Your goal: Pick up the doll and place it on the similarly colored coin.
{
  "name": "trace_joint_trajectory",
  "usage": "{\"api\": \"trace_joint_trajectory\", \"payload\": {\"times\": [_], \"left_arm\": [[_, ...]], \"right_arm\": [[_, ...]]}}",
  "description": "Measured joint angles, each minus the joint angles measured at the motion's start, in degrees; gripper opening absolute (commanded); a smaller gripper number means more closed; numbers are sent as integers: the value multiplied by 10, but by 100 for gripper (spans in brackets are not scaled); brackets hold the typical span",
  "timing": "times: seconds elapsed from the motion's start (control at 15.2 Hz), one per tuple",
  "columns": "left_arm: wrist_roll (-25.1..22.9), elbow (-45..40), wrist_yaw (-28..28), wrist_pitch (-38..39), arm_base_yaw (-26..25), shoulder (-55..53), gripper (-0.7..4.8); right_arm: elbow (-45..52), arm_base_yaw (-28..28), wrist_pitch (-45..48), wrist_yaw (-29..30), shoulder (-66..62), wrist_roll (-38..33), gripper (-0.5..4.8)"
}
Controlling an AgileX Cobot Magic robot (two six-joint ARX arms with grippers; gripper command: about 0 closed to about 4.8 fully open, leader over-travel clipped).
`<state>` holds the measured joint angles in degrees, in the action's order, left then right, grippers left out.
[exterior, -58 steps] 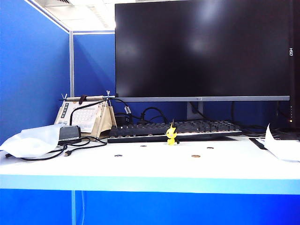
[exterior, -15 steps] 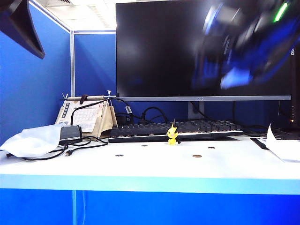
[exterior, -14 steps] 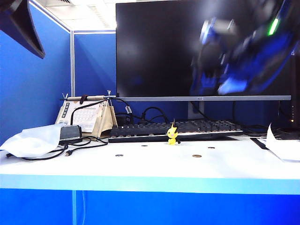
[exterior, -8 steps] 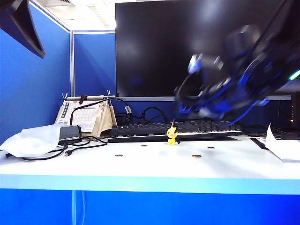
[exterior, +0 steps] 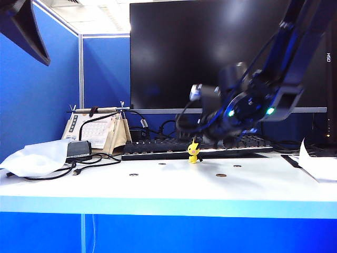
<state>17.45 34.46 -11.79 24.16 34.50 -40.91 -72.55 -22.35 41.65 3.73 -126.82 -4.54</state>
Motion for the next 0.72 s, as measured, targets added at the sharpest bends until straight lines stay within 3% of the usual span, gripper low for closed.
{"api": "trace_joint_trajectory", "payload": {"times": [0.72], "left_arm": [[2,0,1,0,0,-1,479]], "right_arm": [[-71,3,-65,-25,-62,0,479]]}}
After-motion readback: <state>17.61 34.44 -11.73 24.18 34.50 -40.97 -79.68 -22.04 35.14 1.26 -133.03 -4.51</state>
